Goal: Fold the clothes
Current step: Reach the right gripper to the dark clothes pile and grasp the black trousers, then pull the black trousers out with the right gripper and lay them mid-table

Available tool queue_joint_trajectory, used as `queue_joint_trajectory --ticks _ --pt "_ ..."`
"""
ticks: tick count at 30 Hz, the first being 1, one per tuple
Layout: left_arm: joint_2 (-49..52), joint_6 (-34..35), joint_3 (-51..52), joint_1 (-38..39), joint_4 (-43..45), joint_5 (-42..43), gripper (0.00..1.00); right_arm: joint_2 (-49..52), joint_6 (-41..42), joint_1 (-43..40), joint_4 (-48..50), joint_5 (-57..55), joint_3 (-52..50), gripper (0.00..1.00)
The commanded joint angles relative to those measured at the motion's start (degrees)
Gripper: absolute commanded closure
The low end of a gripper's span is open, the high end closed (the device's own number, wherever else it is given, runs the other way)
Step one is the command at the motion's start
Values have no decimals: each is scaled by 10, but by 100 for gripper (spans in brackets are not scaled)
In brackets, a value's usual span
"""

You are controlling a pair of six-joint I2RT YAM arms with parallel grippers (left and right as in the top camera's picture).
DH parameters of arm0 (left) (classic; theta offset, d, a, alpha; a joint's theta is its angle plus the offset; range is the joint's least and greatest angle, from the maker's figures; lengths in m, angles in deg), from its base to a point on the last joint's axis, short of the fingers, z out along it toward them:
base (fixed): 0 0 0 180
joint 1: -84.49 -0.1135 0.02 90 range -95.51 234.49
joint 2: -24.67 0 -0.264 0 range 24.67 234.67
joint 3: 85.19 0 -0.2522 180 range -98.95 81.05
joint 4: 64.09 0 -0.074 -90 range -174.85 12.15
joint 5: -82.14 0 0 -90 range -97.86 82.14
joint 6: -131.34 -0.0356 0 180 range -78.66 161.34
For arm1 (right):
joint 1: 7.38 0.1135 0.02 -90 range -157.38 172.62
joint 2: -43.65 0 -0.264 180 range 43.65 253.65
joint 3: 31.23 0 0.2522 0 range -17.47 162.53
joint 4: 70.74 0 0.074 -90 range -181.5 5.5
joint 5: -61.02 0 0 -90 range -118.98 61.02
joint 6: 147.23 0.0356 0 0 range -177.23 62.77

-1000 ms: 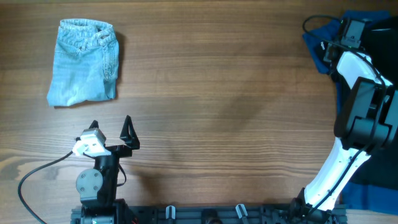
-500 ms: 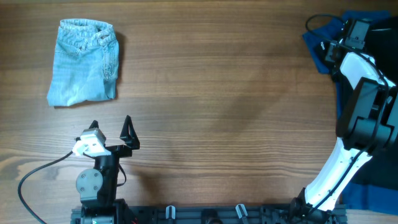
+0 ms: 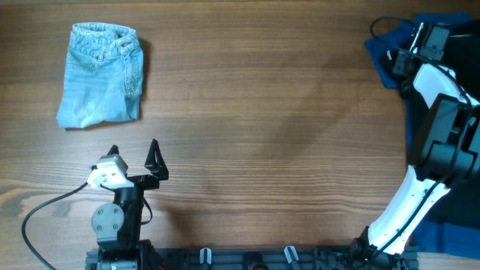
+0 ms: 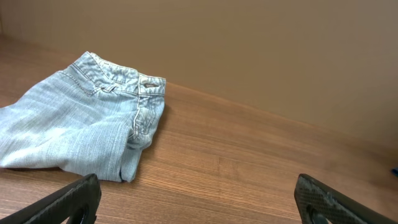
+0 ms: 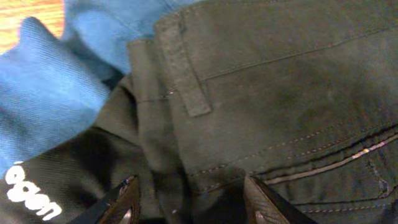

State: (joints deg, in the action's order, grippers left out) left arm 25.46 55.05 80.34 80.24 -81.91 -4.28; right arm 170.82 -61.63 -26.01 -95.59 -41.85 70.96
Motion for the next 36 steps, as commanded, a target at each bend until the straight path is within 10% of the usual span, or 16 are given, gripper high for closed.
queue_joint_trajectory --ticks 1,6,17,36 --pt "-4 5 3 -3 0 7 0 29 -2 -9 2 3 -8 39" --pt "-4 5 3 -3 -1 7 0 29 -3 -9 10 3 -8 34" --pt "-4 5 3 -3 -1 7 0 27 -46 -8 11 -17 -7 96" --pt "-4 5 3 -3 -1 7 0 -118 -42 12 -18 40 4 96"
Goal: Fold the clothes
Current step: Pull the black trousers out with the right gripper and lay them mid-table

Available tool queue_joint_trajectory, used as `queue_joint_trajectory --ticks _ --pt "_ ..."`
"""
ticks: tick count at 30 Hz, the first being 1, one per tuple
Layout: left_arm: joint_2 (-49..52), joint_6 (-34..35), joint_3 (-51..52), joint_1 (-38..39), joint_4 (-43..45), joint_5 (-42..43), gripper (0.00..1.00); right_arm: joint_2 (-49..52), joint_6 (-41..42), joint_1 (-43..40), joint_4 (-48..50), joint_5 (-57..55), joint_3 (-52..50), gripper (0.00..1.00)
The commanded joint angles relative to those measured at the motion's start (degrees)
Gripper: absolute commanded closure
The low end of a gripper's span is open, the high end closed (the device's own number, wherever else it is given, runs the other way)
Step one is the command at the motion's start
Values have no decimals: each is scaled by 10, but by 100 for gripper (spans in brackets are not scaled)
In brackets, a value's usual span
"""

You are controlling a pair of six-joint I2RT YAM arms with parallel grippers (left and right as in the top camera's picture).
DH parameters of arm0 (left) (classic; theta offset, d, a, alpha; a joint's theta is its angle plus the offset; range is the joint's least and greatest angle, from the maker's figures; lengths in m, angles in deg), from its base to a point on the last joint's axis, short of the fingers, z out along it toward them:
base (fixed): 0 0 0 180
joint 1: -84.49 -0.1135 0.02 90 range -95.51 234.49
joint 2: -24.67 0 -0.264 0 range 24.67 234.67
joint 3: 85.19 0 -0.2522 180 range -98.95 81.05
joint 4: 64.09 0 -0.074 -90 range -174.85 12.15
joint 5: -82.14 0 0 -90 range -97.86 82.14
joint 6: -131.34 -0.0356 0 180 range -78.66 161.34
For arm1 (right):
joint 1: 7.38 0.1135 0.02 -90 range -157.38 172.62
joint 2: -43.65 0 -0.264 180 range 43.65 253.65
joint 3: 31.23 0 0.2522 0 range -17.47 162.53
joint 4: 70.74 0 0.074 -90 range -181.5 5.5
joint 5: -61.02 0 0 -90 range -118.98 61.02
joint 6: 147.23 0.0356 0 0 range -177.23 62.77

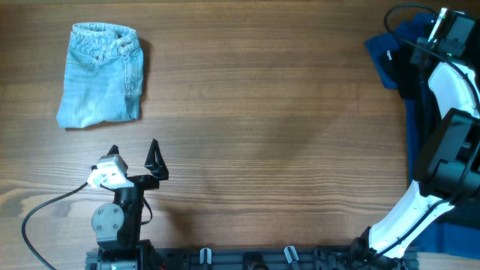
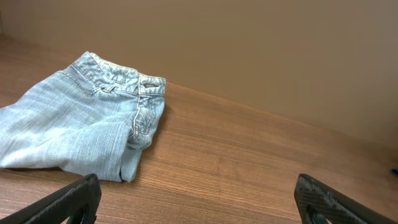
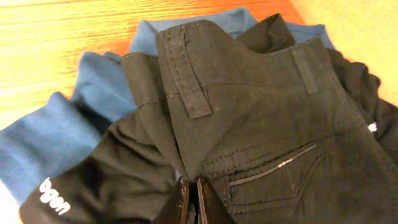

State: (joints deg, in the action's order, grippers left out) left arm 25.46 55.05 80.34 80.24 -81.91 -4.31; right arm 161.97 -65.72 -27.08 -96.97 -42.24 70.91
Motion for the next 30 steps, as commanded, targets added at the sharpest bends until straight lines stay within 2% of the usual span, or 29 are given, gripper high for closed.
queue_joint_trajectory --ticks 1,5,10,16,20,25,30 --pt "-4 5 3 -3 0 7 0 -33 -1 32 -9 43 5 96" --pt "-4 5 3 -3 -1 7 0 -48 -3 90 -30 41 4 96" --pt "-4 5 3 -3 -1 7 0 -61 56 207 -83 48 4 96" --pt "-4 5 3 -3 0 7 0 -60 147 372 -138 189 4 96" --pt "-4 5 3 -3 0 7 0 -60 195 478 -146 219 4 96" --pt "-4 5 3 -3 0 7 0 -60 196 598 -127 212 4 96" --pt "-4 5 3 -3 -1 7 0 -60 211 655 -137 208 4 95"
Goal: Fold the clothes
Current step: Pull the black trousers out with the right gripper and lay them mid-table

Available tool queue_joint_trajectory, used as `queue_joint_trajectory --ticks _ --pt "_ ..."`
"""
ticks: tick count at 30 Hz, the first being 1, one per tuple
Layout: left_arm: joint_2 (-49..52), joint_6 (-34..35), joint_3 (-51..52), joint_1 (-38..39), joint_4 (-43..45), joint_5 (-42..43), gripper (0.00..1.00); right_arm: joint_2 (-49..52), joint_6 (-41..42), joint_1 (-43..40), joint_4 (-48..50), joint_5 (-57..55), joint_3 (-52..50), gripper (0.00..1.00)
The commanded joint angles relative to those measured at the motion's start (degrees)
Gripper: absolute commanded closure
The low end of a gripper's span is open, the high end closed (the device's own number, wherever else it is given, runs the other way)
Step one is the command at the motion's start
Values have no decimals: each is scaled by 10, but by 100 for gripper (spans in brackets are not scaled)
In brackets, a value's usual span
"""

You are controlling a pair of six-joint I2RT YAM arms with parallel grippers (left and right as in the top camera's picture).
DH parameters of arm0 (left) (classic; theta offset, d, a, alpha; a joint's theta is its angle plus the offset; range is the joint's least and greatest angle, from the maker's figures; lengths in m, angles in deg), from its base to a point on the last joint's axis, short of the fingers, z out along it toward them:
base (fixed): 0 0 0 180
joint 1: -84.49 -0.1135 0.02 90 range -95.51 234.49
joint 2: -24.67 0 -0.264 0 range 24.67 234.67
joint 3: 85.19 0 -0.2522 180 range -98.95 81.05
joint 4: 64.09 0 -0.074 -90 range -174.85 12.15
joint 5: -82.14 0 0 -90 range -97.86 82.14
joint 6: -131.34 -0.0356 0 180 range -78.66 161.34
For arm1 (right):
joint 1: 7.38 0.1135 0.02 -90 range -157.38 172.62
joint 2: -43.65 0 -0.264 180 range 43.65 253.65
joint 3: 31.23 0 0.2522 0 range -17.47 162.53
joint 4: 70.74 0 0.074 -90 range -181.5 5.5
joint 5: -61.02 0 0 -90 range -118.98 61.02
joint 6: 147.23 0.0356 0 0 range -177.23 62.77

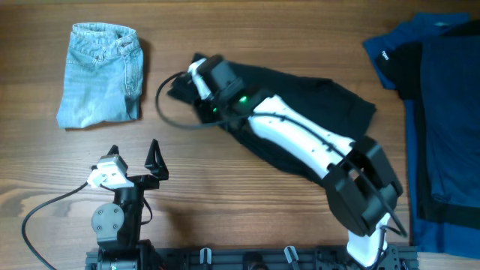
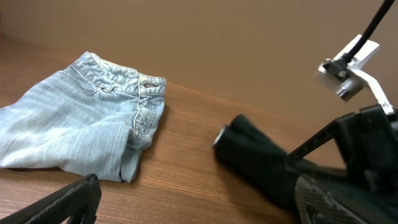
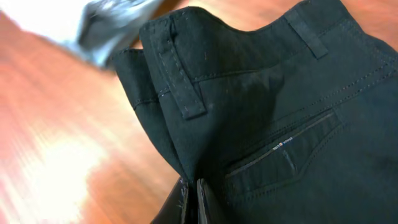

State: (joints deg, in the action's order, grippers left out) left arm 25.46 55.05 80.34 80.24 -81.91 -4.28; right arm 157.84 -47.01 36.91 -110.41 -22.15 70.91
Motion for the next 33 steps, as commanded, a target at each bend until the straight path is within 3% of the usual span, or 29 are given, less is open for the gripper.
queue_joint_trajectory --ticks 1,12,18,33 --pt "-4 5 3 -3 -1 7 1 -19 33 22 -3 7 4 95" --pt "-4 5 3 -3 -1 7 0 -19 69 43 -47 39 4 95" --pt "-4 5 3 -3 -1 7 0 -19 69 43 -60 138 4 95" --pt "-4 5 3 -3 -1 7 0 -19 70 45 -79 138 -37 94"
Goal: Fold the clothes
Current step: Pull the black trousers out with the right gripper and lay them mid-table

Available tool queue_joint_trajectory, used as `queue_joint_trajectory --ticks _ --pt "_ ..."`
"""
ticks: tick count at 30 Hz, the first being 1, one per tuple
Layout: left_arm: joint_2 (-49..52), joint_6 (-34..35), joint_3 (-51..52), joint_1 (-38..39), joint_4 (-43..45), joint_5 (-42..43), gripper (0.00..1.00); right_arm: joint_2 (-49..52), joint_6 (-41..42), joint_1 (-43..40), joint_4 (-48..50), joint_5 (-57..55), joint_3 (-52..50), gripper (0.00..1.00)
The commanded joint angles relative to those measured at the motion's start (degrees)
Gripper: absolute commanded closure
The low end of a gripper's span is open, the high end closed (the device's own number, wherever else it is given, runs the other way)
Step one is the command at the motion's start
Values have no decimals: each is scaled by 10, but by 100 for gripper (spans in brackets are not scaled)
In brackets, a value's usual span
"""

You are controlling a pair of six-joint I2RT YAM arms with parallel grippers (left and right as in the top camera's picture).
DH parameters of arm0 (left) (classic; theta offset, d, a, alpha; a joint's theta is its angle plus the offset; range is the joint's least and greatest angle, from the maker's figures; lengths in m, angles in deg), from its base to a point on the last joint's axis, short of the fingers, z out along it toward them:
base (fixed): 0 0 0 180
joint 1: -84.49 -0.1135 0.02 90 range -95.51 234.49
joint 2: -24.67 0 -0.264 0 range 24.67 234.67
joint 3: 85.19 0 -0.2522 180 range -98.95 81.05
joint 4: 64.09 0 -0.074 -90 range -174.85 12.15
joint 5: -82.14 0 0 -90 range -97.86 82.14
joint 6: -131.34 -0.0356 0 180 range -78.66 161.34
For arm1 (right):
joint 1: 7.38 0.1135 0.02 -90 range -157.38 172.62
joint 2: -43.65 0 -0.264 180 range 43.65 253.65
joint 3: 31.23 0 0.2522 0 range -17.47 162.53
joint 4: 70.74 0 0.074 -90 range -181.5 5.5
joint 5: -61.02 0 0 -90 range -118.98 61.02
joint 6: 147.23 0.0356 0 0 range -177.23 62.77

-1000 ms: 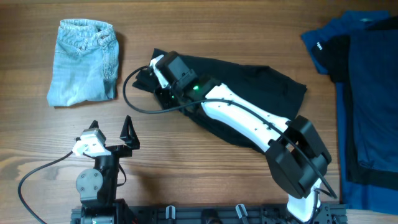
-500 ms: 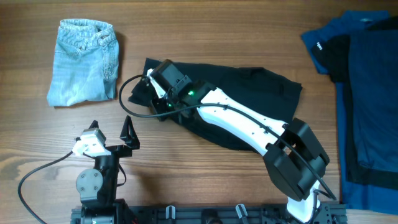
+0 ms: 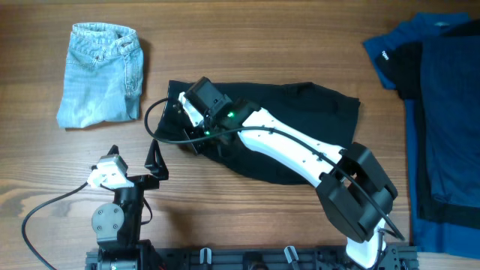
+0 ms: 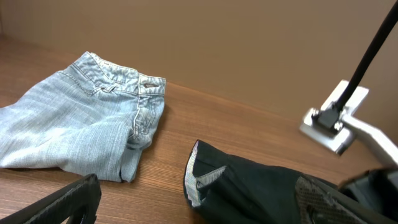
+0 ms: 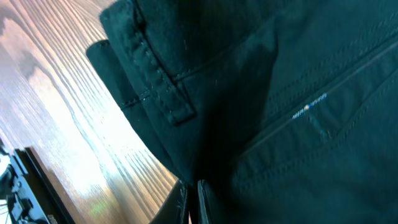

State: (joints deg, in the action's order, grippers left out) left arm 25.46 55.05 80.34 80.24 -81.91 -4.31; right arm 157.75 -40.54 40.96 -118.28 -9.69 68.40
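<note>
Black trousers [image 3: 292, 131] lie spread across the middle of the table. My right gripper [image 5: 193, 200] is shut on their waistband edge, next to a belt loop [image 5: 163, 93]. In the overhead view the right gripper [image 3: 189, 137] sits at the garment's left end. The trousers' corner [image 4: 249, 186], with a pale inner lining, shows in the left wrist view. Folded light-blue jeans [image 3: 101, 73] lie at the far left, also visible as the jeans [image 4: 81, 130]. My left gripper [image 3: 135, 155] stands open near the front edge, nothing between its fingers [image 4: 68, 202].
A pile of blue and black clothes [image 3: 442, 112] lies along the right edge. The right arm's black cable [image 3: 159, 124] loops over the wood between the jeans and the trousers. The right arm [image 3: 300, 150] stretches across the trousers.
My right gripper, still shut on the waistband, has moved nearer the front and slightly left. The trousers' left end now lies closer to my left gripper. The left arm has not moved.
My right gripper stood open over the black trousers on the pile at the far right. Then it was shut on the waistband there. Then it held the trousers at the table's middle beside the jeans, and now nearer the front.
</note>
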Motion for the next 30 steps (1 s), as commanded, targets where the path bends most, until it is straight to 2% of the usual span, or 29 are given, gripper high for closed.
queue_joint_trajectory --ticks 1,8,16,19,23,30 --pt "-4 5 3 -3 -1 7 0 -18 5 6 -3 14 -13 94" --pt "-4 5 3 -3 0 7 0 -17 5 25 -6 14 -15 94" --pt "-4 5 3 -3 -1 7 0 -17 4 32 -16 14 -16 86" --pt "-4 5 3 -3 -1 7 0 -17 -2 29 -16 10 -16 77" --pt "-4 5 3 -3 -1 7 0 -41 -3 -10 -47 9 -16 72" --pt "-4 5 3 -3 0 7 0 -89 0 -129 -205 9 -16 66"
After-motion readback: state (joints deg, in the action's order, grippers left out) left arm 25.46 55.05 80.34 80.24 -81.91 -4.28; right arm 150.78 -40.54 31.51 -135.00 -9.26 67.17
